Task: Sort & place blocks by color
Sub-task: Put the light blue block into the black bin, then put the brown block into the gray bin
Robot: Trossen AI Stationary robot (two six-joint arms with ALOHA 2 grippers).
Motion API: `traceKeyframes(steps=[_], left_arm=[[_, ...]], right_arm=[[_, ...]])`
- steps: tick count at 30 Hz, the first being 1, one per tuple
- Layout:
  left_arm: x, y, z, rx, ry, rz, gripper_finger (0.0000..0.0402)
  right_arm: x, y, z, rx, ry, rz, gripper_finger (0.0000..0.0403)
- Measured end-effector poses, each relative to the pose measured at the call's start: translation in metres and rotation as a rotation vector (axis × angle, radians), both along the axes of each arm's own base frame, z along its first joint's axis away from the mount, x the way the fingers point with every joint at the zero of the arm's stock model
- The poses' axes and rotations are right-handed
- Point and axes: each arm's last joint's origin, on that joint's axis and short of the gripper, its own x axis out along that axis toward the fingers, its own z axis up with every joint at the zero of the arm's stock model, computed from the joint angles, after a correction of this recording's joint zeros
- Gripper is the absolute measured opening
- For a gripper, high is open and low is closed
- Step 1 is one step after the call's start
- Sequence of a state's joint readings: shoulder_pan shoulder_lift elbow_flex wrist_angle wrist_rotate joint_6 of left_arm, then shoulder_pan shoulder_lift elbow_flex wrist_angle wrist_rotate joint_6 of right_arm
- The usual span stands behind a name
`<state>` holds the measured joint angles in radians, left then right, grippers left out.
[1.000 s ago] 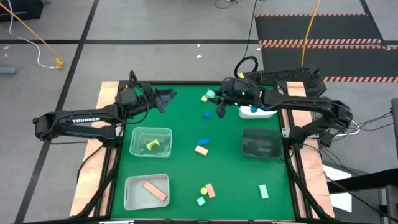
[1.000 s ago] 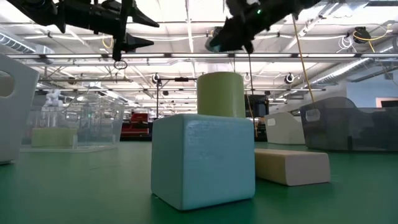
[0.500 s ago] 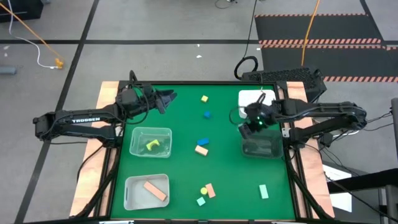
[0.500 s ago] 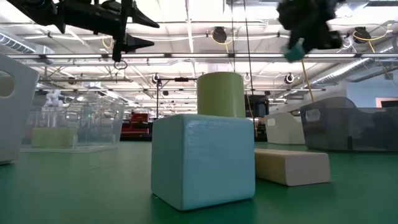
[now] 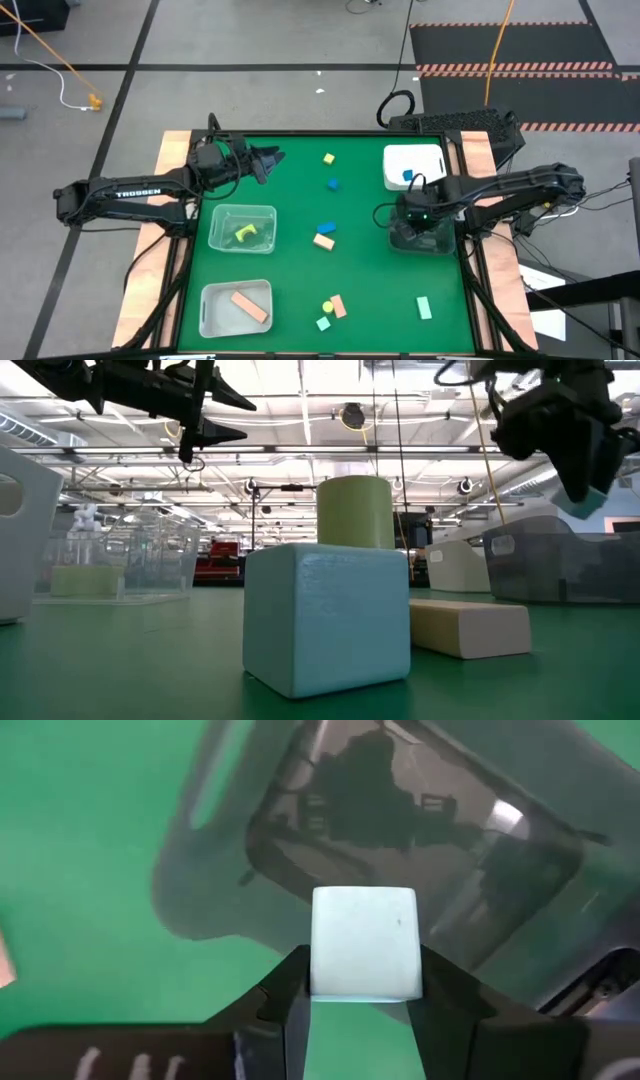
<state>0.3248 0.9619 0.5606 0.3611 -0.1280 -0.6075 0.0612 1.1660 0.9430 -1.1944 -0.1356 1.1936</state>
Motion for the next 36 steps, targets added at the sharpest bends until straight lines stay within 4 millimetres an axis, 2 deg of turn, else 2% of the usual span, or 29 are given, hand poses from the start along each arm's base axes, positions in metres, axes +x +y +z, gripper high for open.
traceKeyframes(steps=[9, 17, 27, 32, 36], left_arm=[[0.0, 0.0, 0.0, -0.001, 0.004, 0.0, 0.0243], [0.0, 0.0, -0.004, -0.013, 0.04, 0.0, 0.0243], [0.0, 0.0, -0.004, -0.023, 0.038, -0.007, 0.0243], [0.0, -0.002, -0.004, -0.045, 0.029, -0.058, 0.0243], [0.001, -0.003, -0.004, -0.055, 0.025, -0.083, 0.0243]], right_arm=[[-0.006, -0.001, -0.016, -0.007, 0.05, 0.013, 0.0187], [0.002, 0.0, -0.015, 0.003, -0.051, 0.081, 0.0228], [0.032, 0.006, -0.003, 0.1, -0.436, 0.231, 0.0212], [0.051, 0.006, 0.009, 0.03, -0.681, 0.344, 0.0204], [0.061, 0.004, 0.015, -0.107, -0.795, 0.36, 0.0203]])
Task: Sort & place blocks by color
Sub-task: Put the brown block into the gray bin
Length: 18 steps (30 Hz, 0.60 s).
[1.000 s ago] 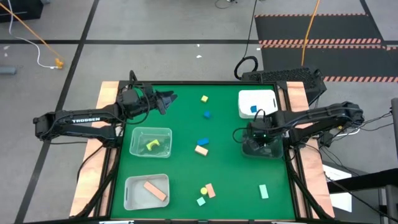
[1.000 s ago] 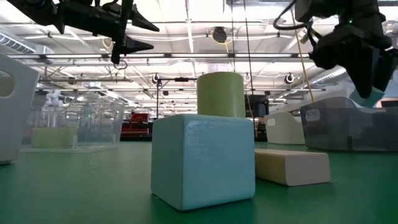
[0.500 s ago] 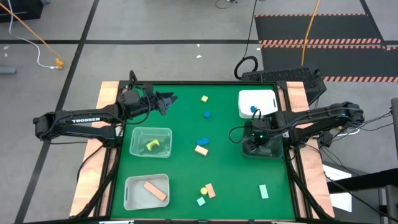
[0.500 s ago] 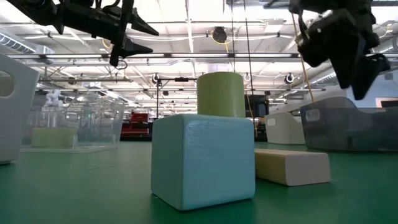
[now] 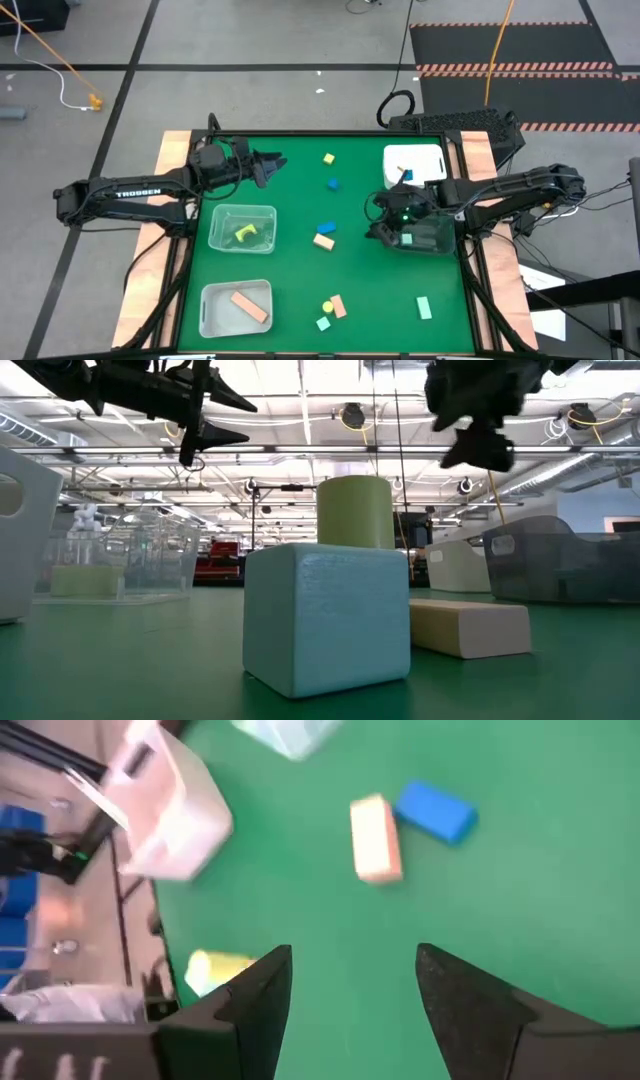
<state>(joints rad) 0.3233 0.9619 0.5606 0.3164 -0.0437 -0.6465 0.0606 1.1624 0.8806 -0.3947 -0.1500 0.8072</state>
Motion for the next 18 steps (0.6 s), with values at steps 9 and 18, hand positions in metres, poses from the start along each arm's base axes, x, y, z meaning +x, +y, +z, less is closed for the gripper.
traceKeyframes(steps=[9, 18], left_arm=[[0.003, -0.01, 0.0, -0.015, -0.004, -0.066, 0.0243], [0.008, -0.029, 0.0, -0.021, -0.004, -0.201, 0.0244]], right_arm=[[0.026, -0.004, -0.003, -0.293, -0.16, 0.02, 0.0203], [0.064, -0.001, -0.042, -0.478, -0.177, 0.183, 0.0203]])
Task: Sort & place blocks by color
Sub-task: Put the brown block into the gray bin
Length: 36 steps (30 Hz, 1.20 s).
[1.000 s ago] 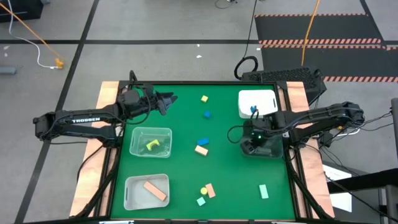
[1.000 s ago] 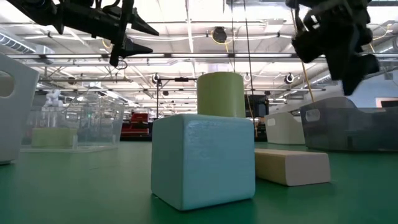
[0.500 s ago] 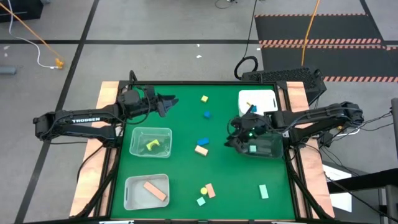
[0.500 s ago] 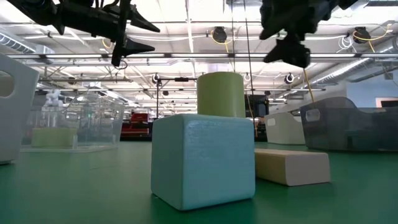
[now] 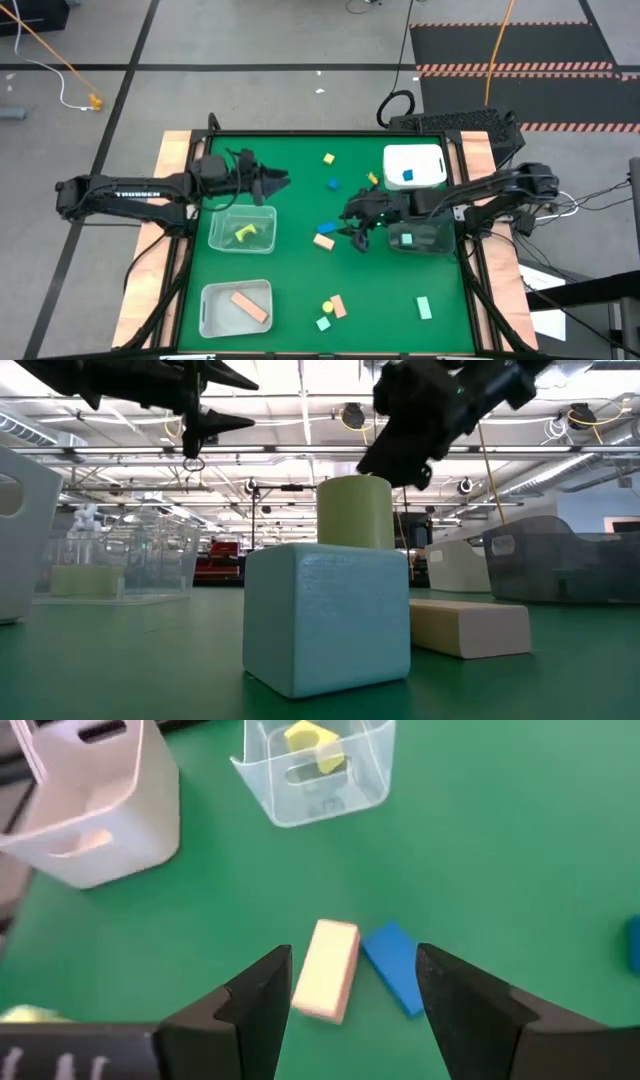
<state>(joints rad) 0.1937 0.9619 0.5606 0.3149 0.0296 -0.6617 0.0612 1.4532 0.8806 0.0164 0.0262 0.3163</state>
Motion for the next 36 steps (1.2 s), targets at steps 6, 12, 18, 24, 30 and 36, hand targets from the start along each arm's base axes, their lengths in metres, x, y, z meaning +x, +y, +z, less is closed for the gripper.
traceKeyframes(steps=[6, 12, 18, 24, 30, 36], left_arm=[[0.001, -0.007, 0.0, -0.065, -0.011, -0.026, 0.0243], [0.003, -0.018, 0.0, -0.19, -0.025, -0.065, 0.0243], [0.004, -0.032, 0.0, -0.251, -0.025, -0.127, 0.0243], [0.004, -0.047, 0.0, -0.27, -0.022, -0.163, 0.0243], [0.003, -0.058, 0.0, -0.271, -0.024, -0.146, 0.0243], [0.002, -0.063, 0.0, -0.25, -0.02, -0.149, 0.0244]], right_arm=[[0.018, 0.002, -0.023, -0.074, -0.012, 0.056, 0.0203], [0.033, 0.02, -0.046, -0.055, -0.05, 0.081, 0.0203], [0.037, 0.04, -0.067, -0.171, -0.041, -0.021, 0.0203], [0.038, 0.05, -0.083, -0.165, -0.023, -0.104, 0.0203], [0.039, 0.054, -0.109, -0.135, 0.044, -0.124, 0.0203], [0.04, 0.054, -0.117, -0.13, 0.055, -0.145, 0.0194]])
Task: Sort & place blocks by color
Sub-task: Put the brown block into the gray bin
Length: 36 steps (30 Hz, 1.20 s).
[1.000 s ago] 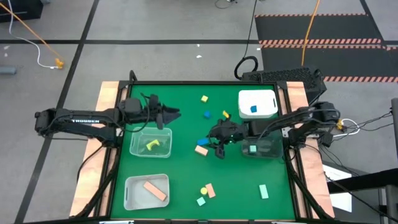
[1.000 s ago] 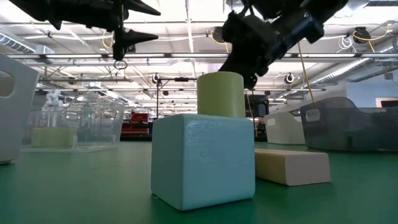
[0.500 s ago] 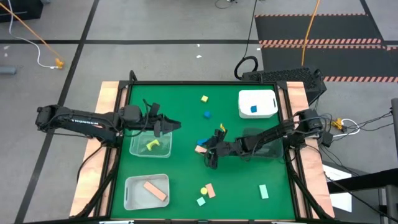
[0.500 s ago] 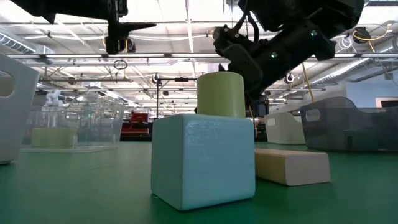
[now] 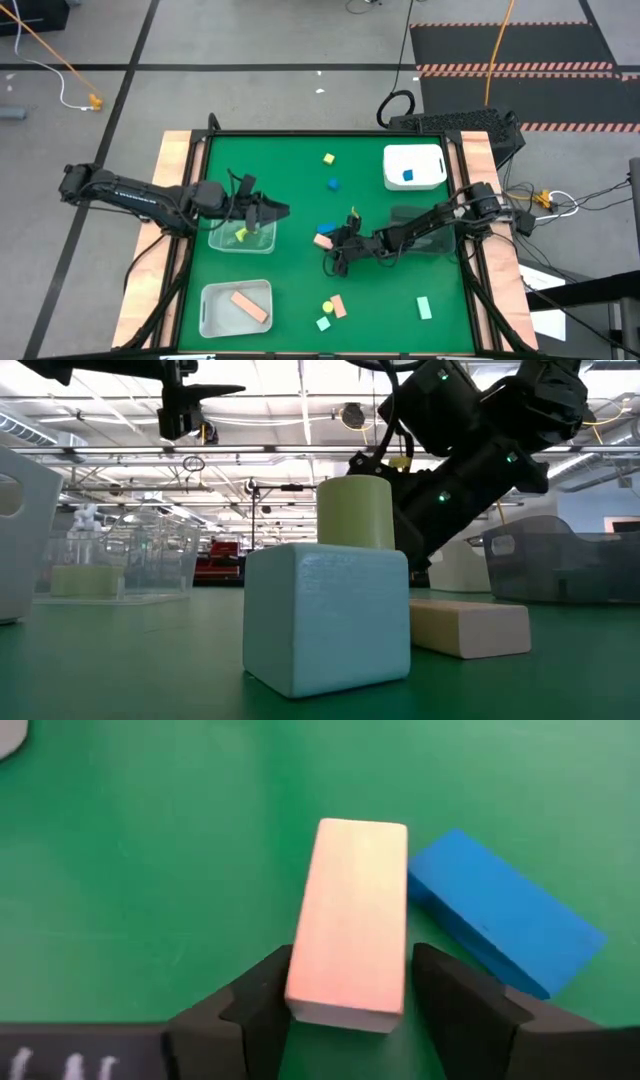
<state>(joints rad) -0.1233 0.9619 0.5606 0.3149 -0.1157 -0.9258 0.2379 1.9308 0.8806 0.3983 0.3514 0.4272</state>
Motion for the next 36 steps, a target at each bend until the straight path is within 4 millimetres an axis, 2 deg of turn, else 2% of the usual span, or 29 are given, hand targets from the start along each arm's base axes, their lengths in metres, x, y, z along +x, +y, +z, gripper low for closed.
traceKeyframes(steps=[6, 11, 16, 21, 28, 33, 36], left_arm=[[-0.001, -0.003, -0.002, 0.01, 0.016, -0.017, 0.0243], [-0.001, -0.005, -0.003, 0.012, 0.029, -0.026, 0.0244], [-0.001, -0.009, 0.0, 0.125, -0.004, -0.028, 0.0244], [-0.002, -0.014, 0.015, 0.307, -0.152, -0.006, 0.0244], [-0.005, -0.013, 0.033, 0.587, -0.321, 0.091, 0.0244], [-0.006, -0.007, 0.038, 0.668, -0.35, 0.171, 0.0244], [-0.005, -0.004, 0.038, 0.678, -0.346, 0.188, 0.0244]], right_arm=[[0.001, 0.001, 0.002, 0.013, -0.019, 0.012, 0.0114], [0.003, 0.002, 0.013, 0.055, -0.072, 0.033, 0.0114], [0.002, -0.002, 0.05, 0.087, -0.184, 0.039, 0.0114], [-0.005, -0.017, 0.104, 0.09, -0.365, 0.018, 0.0114], [-0.021, -0.038, 0.179, 0.117, -0.779, -0.019, 0.0114], [-0.027, -0.043, 0.203, 0.051, -0.989, -0.013, 0.0114], [-0.022, -0.045, 0.207, 0.039, -1.0, -0.014, 0.0114]])
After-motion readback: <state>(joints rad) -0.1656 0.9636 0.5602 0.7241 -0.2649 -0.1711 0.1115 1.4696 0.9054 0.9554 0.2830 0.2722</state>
